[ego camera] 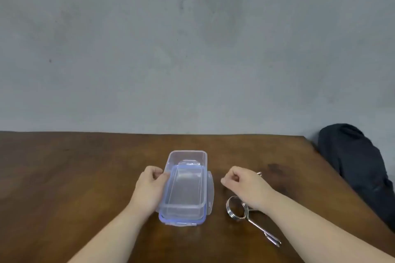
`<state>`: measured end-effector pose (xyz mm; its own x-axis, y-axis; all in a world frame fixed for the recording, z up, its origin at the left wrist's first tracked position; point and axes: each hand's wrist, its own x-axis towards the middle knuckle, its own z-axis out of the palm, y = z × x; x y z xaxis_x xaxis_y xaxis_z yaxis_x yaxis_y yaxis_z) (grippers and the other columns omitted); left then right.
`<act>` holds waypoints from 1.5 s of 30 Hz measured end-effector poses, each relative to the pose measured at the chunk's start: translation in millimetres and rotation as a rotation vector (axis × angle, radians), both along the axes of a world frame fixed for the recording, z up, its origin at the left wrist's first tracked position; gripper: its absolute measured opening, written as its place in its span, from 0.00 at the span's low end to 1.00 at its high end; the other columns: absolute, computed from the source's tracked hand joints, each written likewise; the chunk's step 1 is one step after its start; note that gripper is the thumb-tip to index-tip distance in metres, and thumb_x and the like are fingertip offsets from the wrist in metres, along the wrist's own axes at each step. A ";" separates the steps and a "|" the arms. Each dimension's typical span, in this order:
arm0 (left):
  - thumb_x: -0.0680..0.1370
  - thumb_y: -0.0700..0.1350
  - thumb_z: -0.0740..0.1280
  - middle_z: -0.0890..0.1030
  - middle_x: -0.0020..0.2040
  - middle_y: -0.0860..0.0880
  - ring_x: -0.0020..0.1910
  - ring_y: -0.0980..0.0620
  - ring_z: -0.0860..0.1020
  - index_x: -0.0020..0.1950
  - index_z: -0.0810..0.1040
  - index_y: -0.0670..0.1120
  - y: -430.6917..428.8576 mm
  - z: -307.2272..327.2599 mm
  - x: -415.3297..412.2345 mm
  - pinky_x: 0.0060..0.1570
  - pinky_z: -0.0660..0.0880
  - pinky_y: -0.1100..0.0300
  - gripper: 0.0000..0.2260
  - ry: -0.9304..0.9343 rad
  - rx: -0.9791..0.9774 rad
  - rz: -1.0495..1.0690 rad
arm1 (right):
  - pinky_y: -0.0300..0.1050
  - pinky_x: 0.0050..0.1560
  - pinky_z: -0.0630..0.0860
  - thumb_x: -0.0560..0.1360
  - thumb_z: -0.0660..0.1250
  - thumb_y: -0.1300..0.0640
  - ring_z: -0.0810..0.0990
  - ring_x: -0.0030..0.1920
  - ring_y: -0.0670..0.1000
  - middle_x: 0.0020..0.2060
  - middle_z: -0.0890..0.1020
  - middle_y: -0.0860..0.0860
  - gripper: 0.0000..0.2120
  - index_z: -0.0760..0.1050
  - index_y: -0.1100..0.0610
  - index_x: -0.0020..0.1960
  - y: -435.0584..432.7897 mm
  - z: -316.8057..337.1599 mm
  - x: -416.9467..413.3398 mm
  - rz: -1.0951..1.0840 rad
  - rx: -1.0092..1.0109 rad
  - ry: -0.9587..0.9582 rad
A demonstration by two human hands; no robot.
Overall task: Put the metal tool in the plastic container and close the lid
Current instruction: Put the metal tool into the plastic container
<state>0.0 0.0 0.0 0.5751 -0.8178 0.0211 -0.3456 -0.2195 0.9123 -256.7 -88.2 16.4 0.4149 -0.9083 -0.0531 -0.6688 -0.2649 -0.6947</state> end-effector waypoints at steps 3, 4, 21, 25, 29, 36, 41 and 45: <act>0.80 0.49 0.66 0.79 0.54 0.49 0.49 0.53 0.78 0.57 0.73 0.47 10.8 -23.3 -9.1 0.42 0.71 0.58 0.09 0.095 -0.026 0.070 | 0.50 0.59 0.77 0.76 0.66 0.36 0.79 0.57 0.50 0.56 0.80 0.47 0.21 0.77 0.49 0.60 6.9 -12.0 0.2 0.073 -0.188 0.390; 0.80 0.48 0.65 0.78 0.55 0.51 0.49 0.55 0.78 0.59 0.71 0.47 15.5 -29.9 -13.9 0.41 0.70 0.60 0.09 0.136 -0.042 0.062 | 0.51 0.62 0.76 0.75 0.64 0.33 0.78 0.61 0.52 0.61 0.79 0.47 0.27 0.75 0.49 0.66 11.4 -15.9 0.3 0.089 -0.203 0.464; 0.80 0.47 0.65 0.86 0.46 0.48 0.48 0.46 0.84 0.49 0.83 0.49 -10.9 -38.1 -3.8 0.46 0.79 0.52 0.07 0.372 -0.124 -0.015 | 0.47 0.63 0.75 0.71 0.64 0.27 0.78 0.62 0.54 0.61 0.79 0.46 0.40 0.66 0.44 0.78 11.5 -20.4 -12.8 0.048 -0.254 0.449; 0.82 0.46 0.63 0.86 0.48 0.45 0.50 0.44 0.83 0.48 0.85 0.47 -30.6 -37.6 8.3 0.50 0.79 0.49 0.10 0.370 -0.104 -0.103 | 0.50 0.59 0.76 0.71 0.64 0.27 0.76 0.58 0.53 0.58 0.77 0.45 0.40 0.62 0.39 0.79 -3.4 28.3 2.2 0.114 -0.366 0.293; 0.83 0.43 0.60 0.86 0.50 0.42 0.53 0.39 0.82 0.49 0.85 0.45 -53.0 -40.3 22.4 0.56 0.78 0.41 0.13 0.410 -0.111 -0.165 | 0.49 0.64 0.72 0.74 0.63 0.28 0.71 0.68 0.51 0.68 0.73 0.43 0.39 0.57 0.37 0.80 -18.4 65.6 48.7 0.376 -0.406 0.462; 0.84 0.39 0.57 0.88 0.45 0.45 0.47 0.48 0.84 0.48 0.87 0.43 -86.6 -43.2 38.8 0.48 0.78 0.57 0.17 0.424 -0.142 -0.250 | 0.52 0.48 0.76 0.75 0.70 0.38 0.78 0.53 0.53 0.54 0.79 0.49 0.23 0.75 0.46 0.67 -50.0 37.9 124.2 0.753 -0.298 0.661; 0.85 0.44 0.56 0.88 0.48 0.41 0.49 0.46 0.85 0.51 0.87 0.42 -96.2 -54.0 43.8 0.49 0.79 0.58 0.19 0.437 -0.133 -0.269 | 0.50 0.40 0.74 0.71 0.76 0.41 0.78 0.45 0.52 0.43 0.81 0.49 0.14 0.77 0.49 0.48 -67.8 3.2 148.0 0.845 -0.270 0.661; 0.85 0.45 0.57 0.88 0.44 0.45 0.46 0.50 0.85 0.46 0.88 0.47 -94.1 -49.8 40.6 0.46 0.78 0.59 0.19 0.407 -0.134 -0.241 | 0.53 0.49 0.80 0.70 0.76 0.42 0.79 0.49 0.52 0.49 0.83 0.48 0.17 0.81 0.49 0.55 -66.8 -8.2 154.5 0.823 -0.266 0.634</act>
